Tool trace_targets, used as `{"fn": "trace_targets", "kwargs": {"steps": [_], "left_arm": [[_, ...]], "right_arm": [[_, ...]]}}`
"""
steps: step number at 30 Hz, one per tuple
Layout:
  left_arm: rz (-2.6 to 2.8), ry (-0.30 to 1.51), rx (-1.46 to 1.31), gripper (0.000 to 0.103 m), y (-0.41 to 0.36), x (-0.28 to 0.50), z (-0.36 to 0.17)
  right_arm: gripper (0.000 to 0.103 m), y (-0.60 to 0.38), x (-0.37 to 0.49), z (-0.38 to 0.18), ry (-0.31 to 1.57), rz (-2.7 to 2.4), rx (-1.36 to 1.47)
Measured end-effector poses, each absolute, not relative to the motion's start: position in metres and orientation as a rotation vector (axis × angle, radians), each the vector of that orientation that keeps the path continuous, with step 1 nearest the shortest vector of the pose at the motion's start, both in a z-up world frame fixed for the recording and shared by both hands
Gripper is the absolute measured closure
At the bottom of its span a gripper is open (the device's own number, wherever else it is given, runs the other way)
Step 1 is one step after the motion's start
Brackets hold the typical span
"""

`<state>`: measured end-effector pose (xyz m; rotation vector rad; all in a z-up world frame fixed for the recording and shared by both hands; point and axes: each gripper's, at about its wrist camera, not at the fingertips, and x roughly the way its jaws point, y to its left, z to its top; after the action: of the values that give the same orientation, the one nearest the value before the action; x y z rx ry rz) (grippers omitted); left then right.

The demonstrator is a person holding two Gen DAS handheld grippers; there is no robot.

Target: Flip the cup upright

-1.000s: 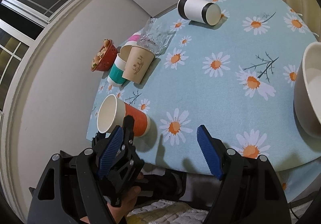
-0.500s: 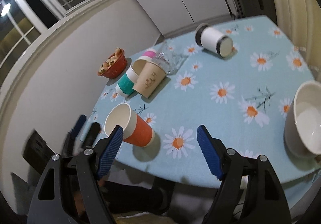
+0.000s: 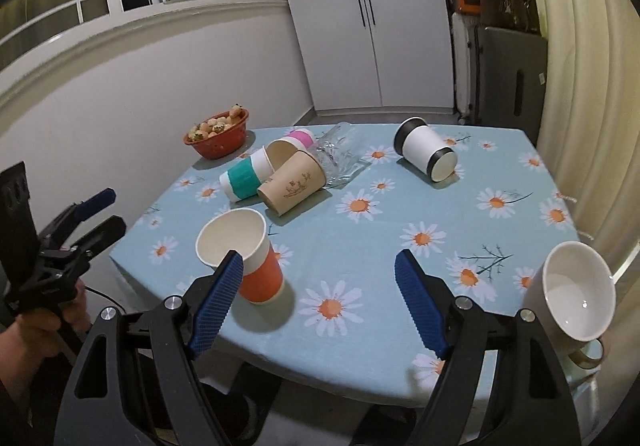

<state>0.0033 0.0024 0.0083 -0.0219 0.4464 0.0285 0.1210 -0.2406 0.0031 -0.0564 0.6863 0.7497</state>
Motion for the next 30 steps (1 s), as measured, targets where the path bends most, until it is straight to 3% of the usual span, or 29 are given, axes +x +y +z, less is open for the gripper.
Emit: {"fn": "trace_targets", "kwargs": {"steps": [21,30], "left_arm": [[0.026,0.486,-0.058,0.007,0.009,-0.015,0.0],[0.023,0.497,-0.051,0.007,0.006,-0.013,-0.002]], "right_arm": [[0.024,-0.242,0.079,0.003,0.567,0.66,-0.159],[0.023,-0.238,0.089,-0.002,0.605,0.702,-0.144]]}}
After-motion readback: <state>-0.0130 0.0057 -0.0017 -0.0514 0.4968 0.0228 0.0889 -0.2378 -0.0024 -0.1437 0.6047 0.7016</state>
